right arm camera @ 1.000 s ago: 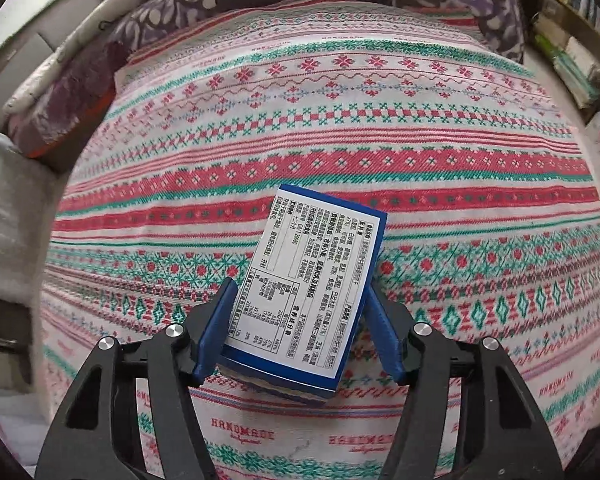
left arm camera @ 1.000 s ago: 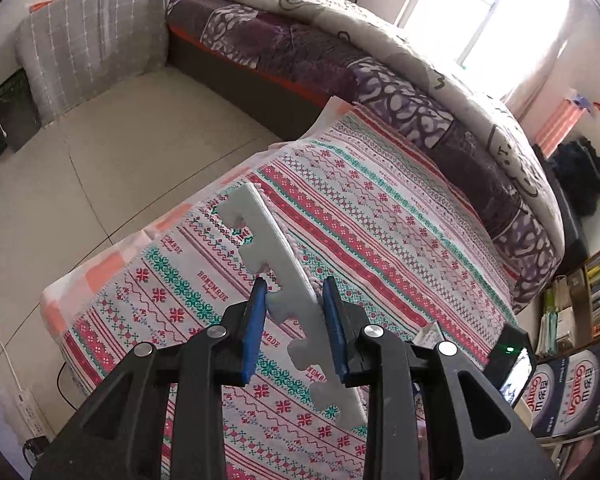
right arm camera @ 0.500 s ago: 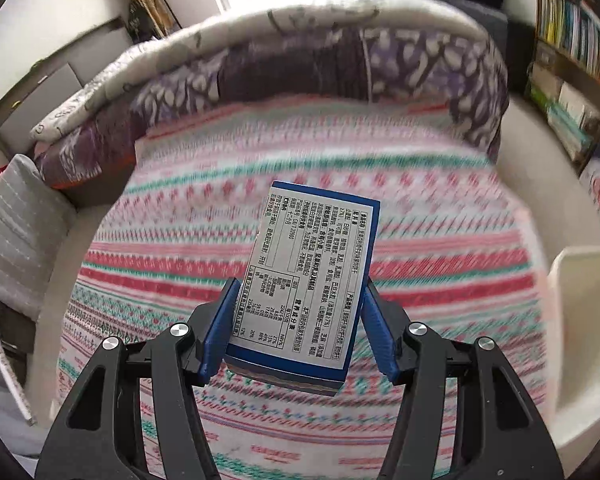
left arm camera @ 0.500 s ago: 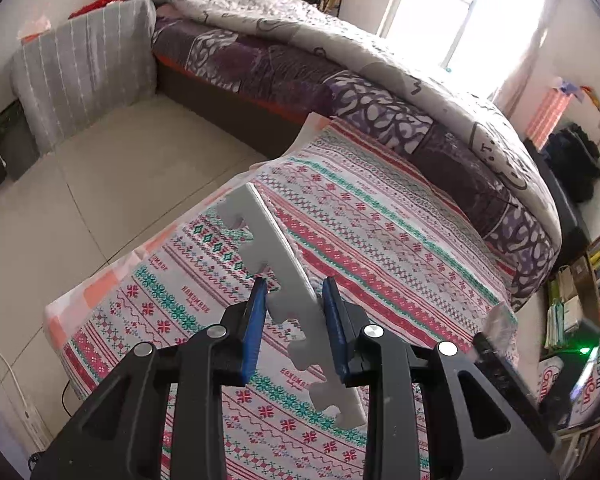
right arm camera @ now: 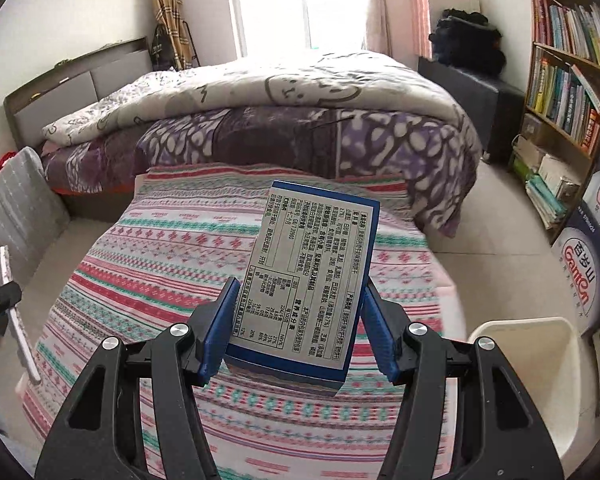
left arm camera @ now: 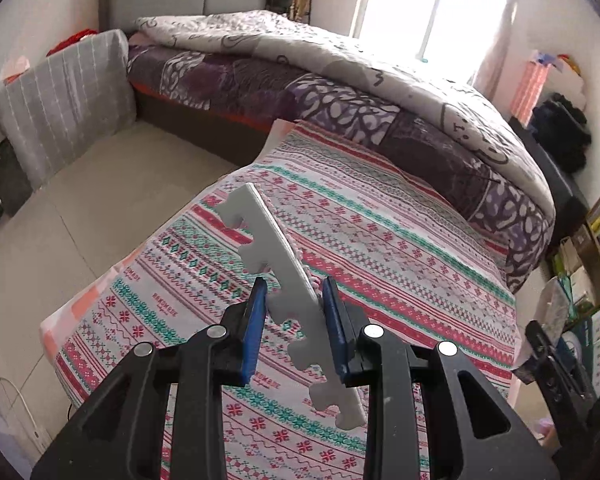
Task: Collect trash
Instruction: 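Carry the toe separator and box over the bin and open both grippers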
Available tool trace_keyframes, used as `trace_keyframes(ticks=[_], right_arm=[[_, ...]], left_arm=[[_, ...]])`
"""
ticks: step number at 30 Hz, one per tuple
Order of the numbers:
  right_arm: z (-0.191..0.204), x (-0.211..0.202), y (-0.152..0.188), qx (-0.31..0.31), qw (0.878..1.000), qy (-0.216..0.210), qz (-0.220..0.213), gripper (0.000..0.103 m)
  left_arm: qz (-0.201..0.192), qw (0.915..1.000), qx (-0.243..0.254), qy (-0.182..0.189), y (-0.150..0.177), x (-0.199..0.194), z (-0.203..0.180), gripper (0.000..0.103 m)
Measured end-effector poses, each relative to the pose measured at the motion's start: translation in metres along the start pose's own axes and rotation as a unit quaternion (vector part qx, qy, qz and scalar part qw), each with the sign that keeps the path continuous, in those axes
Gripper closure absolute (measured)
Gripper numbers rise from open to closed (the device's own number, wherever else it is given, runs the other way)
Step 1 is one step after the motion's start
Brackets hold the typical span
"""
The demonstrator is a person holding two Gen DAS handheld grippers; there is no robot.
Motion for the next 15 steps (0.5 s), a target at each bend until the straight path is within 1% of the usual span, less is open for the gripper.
trace_keyframes(ticks=[7,15], right_arm=[[-0.044,-0.011,0.003,0.013,1.000,0.018,-0.011,0.047],[-0.100,-0.017,0.008,0.052,0.998,0.044,-0.009,0.047]], left_arm=[[-0.005,0.9996,0.027,0.002,0.008,0.000,-0.028,0.074],[0.000,0.9984,0.054,0.014,0.018,0.004,-0.065,0.074]])
Point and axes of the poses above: each gripper's, at about its wrist camera, not at the fingertips, and x roughly the way its jaws point, z to its left, y to its underside, the point moved 2 cm from there along x, roughly the way its jaws point, and after that the axes turned 2 degrees about -z, right-handed, at the moved point
